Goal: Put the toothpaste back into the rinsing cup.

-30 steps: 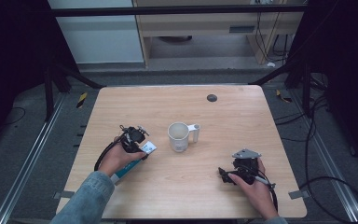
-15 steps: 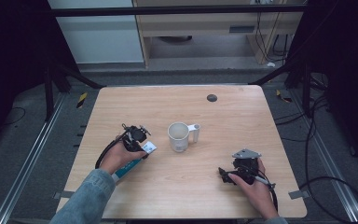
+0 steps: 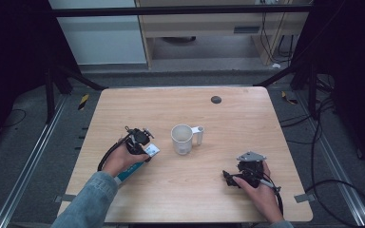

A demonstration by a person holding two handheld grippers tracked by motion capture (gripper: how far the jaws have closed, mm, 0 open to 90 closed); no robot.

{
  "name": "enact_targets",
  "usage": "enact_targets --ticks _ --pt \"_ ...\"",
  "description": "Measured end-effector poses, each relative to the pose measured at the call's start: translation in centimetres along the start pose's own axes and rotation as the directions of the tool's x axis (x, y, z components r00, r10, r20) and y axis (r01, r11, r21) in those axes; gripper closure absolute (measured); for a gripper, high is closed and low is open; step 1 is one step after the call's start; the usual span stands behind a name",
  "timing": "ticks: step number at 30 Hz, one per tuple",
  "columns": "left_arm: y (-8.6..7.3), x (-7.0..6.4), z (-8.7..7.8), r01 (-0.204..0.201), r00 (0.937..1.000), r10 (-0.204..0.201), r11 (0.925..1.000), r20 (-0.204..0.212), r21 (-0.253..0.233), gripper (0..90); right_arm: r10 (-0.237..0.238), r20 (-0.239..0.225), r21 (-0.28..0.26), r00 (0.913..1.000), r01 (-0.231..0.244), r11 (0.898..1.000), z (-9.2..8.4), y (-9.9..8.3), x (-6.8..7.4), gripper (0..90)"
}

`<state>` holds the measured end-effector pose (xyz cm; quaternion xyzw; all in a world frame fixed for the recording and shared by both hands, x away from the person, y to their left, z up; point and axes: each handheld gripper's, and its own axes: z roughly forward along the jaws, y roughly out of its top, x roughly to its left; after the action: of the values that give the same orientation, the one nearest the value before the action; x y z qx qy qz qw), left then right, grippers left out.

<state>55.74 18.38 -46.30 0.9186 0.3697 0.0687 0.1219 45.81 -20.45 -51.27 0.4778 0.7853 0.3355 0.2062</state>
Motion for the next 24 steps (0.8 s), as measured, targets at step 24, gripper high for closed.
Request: enact_targets --ticks 24 --pt "-0.17 -0.27 0.06 -0.03 0.9995 0.03 0.9995 0.009 -0.005 57.7 0.002 0.0 0.0 1.0 -0.002 1.0 0.0 0.0 0.01 0.6"
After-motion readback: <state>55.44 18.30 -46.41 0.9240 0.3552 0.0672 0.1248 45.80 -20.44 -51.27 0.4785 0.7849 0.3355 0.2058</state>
